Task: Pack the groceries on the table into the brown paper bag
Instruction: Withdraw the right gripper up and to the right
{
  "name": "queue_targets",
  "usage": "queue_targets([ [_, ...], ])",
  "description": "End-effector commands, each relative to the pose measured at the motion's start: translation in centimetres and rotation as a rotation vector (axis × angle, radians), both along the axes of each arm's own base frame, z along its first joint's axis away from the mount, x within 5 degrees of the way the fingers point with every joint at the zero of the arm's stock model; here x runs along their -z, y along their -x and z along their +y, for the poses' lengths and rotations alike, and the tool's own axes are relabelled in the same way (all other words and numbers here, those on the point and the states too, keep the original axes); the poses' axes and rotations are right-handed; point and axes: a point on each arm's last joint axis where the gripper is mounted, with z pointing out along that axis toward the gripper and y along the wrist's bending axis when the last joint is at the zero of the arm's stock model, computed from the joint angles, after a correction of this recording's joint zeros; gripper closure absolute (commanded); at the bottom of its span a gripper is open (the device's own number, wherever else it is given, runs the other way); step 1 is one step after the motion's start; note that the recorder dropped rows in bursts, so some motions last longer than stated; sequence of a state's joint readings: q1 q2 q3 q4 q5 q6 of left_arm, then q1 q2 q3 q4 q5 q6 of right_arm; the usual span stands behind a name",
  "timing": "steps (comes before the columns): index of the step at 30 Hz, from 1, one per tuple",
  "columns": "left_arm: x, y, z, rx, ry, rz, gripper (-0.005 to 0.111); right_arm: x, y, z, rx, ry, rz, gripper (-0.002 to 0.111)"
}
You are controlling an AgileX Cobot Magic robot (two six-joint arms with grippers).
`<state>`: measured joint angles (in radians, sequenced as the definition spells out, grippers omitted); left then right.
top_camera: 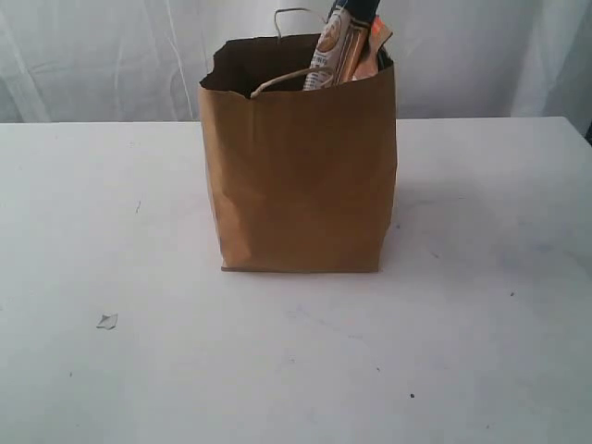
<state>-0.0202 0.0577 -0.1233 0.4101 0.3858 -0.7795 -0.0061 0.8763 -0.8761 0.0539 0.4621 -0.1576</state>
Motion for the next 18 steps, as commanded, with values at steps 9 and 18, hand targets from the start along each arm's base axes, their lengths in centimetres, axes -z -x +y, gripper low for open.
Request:
queue_targets([
  [9, 0.1, 0.0, 0.0, 0.0, 0.002, -0.001, 0.107, 12.7, 8.6, -0.4, 0.088, -0.371, -0.545, 0.108],
  [18, 0.1, 0.0, 0.0, 0.0, 0.002, -0.001, 0.107, 11.8, 12.7, -1.0, 0.122, -0.026, -0.933, 0.108],
])
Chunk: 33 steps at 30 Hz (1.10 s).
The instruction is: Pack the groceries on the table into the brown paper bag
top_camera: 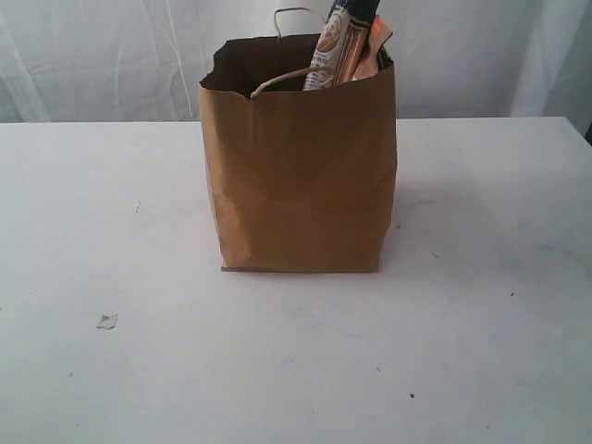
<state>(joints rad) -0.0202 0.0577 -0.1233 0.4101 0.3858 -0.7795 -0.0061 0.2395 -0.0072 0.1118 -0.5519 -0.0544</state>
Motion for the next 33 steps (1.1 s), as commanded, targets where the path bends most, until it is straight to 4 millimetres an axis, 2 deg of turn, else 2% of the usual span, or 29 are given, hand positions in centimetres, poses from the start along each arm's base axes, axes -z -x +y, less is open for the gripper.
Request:
queue_targets([
  [1, 0.1, 0.0, 0.0, 0.0, 0.002, -0.001, 0.107, -1.0, 1.9, -0.4, 0.095, 0.084, -0.166, 0.108],
  [5, 0.1, 0.0, 0.0, 0.0, 0.002, -0.001, 0.107, -0.5, 2.6, -0.1, 0.063, 0.082, -0.111, 0.108],
  [10, 0.1, 0.0, 0.0, 0.0, 0.002, -0.001, 0.107, 2.2, 1.6, 0.3, -0.008, 0.085, 0.202, 0.108],
  [14, 0.1, 0.0, 0.0, 0.0, 0.002, -0.001, 0.107, 4.3, 1.4, 0.8, -0.101, -0.095, 0.426, 0.108],
  [15, 0.1, 0.0, 0.0, 0.0, 0.002, -0.001, 0.107, 5.2, 1.5, 1.0, -0.119, -0.092, 0.53, 0.108],
  [18, 0.1, 0.0, 0.0, 0.0, 0.002, -0.001, 0.107, 6.4, 1.7, 1.2, -0.133, -0.034, 0.662, 0.108],
  [22, 0.1, 0.0, 0.0, 0.0, 0.002, -0.001, 0.107, 6.5, 1.6, 0.5, -0.043, 0.154, 0.653, 0.108],
  [23, 0.2, 0.1, 0.0, -0.002, 0.002, 0.004, 0.107, 6.2, 1.5, 0.4, -0.031, 0.142, 0.619, 0.108],
  [26, 0.2, 0.0, 0.0, -0.001, 0.002, 0.002, 0.107, 6.9, 1.7, 0.1, 0.005, 0.182, 0.7, 0.108],
  [33, 0.2, 0.0, 0.0, -0.001, 0.002, 0.002, 0.107, 6.8, 1.7, 0.2, 0.006, 0.175, 0.691, 0.108],
])
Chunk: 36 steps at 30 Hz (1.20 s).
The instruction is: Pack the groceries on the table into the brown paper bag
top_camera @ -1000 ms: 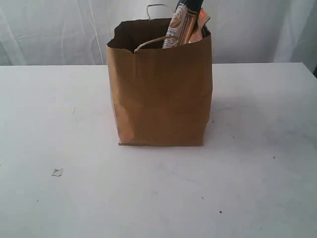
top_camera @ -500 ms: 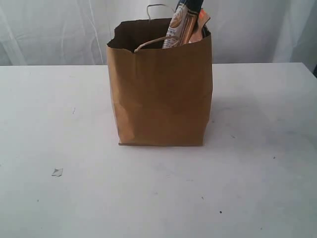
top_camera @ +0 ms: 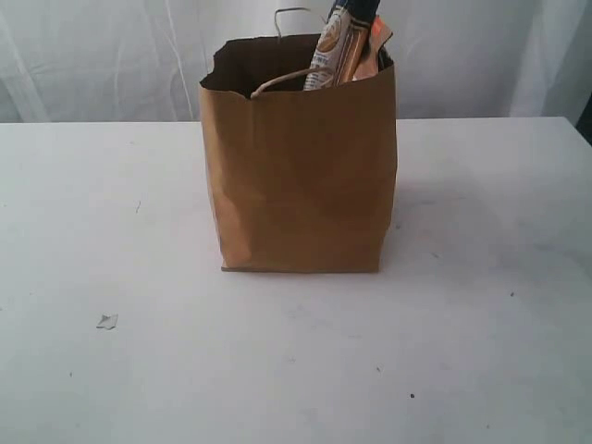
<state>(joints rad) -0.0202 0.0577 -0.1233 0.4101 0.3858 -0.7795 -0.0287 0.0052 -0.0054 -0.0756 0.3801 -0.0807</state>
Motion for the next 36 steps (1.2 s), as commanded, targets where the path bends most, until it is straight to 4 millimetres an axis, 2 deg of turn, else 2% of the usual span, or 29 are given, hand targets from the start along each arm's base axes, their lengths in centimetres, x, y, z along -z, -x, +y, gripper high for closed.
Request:
queue_targets([
  [1, 0.2, 0.0, 0.0, -0.001, 0.002, 0.002, 0.107, 0.0, 0.0, 0.0, 0.006, -0.008, -0.015, 0.108],
  [14, 0.2, 0.0, 0.0, 0.003, 0.002, -0.002, 0.107, 0.0, 0.0, 0.0, 0.006, -0.008, -0.015, 0.108],
  [17, 1.3, 0.0, -0.1, 0.001, 0.034, 0.042, 0.107, 0.0, 0.0, 0.0, 0.006, -0.008, -0.015, 0.108],
  [21, 4.3, 0.6, -1.4, 0.034, 0.247, 0.209, 0.107, 0.0, 0.0, 0.0, 0.006, -0.008, -0.015, 0.108],
  [23, 4.4, 0.7, -1.8, 0.062, 0.293, 0.218, 0.107, 0.0, 0.0, 0.0, 0.006, -0.008, -0.015, 0.108],
  [25, 4.4, 0.7, -1.9, 0.095, 0.247, 0.223, 0.107, 0.0, 0.0, 0.0, 0.006, -0.008, -0.015, 0.108],
  [28, 4.3, 0.6, -1.9, 0.223, 0.049, 0.224, 0.107, 0.0, 0.0, 0.0, 0.006, -0.008, -0.015, 0.108],
  [29, 4.3, 0.5, -2.1, 0.252, 0.04, 0.209, 0.107, 0.0, 0.0, 0.0, 0.006, -0.008, -0.015, 0.108],
  [33, 3.0, -0.5, -2.0, 0.376, -0.265, 0.002, 0.107, 0.0, 0.0, 0.0, 0.006, -0.008, -0.015, 0.108],
  [36, 2.8, -0.6, -2.2, 0.382, -0.259, -0.027, 0.107, 0.0, 0.0, 0.0, 0.006, -0.008, -0.015, 0.108],
])
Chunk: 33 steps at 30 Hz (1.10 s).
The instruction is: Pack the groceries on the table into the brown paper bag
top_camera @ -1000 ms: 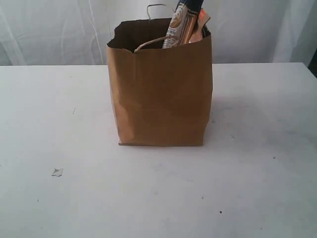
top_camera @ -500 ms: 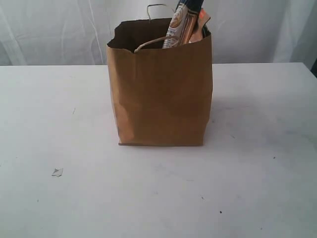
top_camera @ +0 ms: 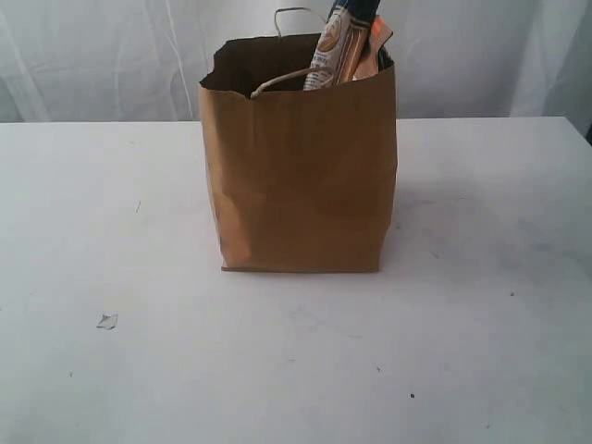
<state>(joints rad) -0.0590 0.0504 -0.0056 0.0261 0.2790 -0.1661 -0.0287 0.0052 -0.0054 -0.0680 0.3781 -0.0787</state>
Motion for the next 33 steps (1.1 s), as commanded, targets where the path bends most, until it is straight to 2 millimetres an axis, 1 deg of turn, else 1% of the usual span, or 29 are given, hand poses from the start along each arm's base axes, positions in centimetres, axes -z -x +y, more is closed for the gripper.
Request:
queue_targets([
  [1, -0.38, -0.21, -0.13, 0.05, -0.07, -0.071, 0.107, 0.04, -0.01, -0.04, 0.006, 0.002, -0.013, 0.108],
  [3, -0.36, -0.2, -0.1, 0.056, -0.089, -0.07, 0.107, 0.04, -0.01, -0.04, 0.006, 0.002, -0.013, 0.108],
  [7, -0.09, -0.11, -0.01, 0.105, -0.222, -0.047, 0.107, 0.04, -0.01, -0.04, 0.006, 0.002, -0.013, 0.108],
  [8, 0.04, -0.04, -0.01, 0.098, -0.202, -0.029, 0.107, 0.04, -0.01, -0.04, 0.006, 0.002, -0.013, 0.108],
  [12, 0.23, 0.05, -0.01, 0.007, -0.011, 0.009, 0.107, 0.04, -0.01, -0.04, 0.006, 0.002, -0.013, 0.108],
  [13, 0.23, 0.05, 0.01, 0.001, -0.003, 0.01, 0.107, 0.04, -0.01, -0.04, 0.006, 0.002, -0.013, 0.108],
  [18, 0.2, 0.03, 0.02, 0.043, -0.093, -0.001, 0.107, 0.04, -0.01, -0.04, 0.006, 0.002, -0.013, 0.108],
  [33, 0.2, 0.03, 0.02, 0.045, -0.097, -0.001, 0.107, 0.04, -0.01, -0.04, 0.006, 0.002, -0.013, 0.108],
])
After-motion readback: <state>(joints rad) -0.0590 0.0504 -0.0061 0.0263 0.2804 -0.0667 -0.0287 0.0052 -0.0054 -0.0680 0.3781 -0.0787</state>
